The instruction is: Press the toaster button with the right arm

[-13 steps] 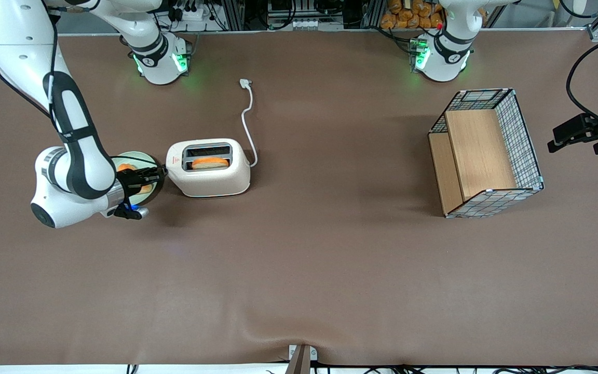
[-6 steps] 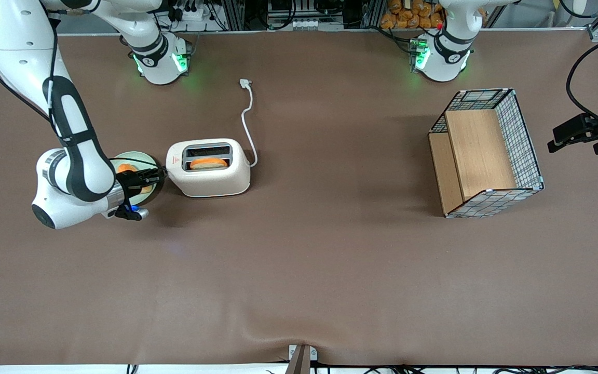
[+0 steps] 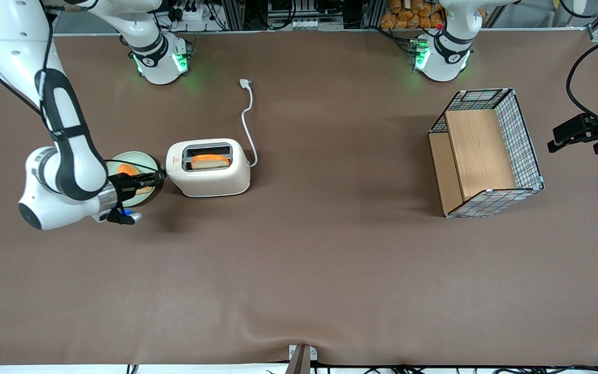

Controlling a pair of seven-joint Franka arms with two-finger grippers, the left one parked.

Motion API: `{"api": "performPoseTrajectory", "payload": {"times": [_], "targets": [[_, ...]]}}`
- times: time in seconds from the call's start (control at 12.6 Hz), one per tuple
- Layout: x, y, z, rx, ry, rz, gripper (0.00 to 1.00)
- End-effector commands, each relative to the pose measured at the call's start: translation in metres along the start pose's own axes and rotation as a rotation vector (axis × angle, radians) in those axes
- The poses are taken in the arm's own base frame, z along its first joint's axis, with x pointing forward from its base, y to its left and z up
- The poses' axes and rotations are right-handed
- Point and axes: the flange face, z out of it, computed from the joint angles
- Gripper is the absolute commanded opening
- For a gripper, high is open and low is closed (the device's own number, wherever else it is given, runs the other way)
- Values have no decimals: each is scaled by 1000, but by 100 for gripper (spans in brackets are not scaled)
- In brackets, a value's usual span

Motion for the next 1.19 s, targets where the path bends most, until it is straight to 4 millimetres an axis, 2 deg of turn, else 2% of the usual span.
{"api": "performPoseTrajectory", "payload": {"times": [0.0,0.16,0.32,0.48,0.64,0.8,0.96,1.12], "targets": [[-24,-13,-46,-70,58,-15,24],[-36,-6,-76,-91,116,-19,100],[-51,-12,-111,-157,183,-42,100],[-74,-30,-149,-264,292,-78,100],[-96,-45,-174,-345,385,-108,100],[-123,-63,-196,-419,453,-137,100],[-153,-81,-206,-477,498,-167,100],[-168,-85,-218,-483,527,-169,100]]}}
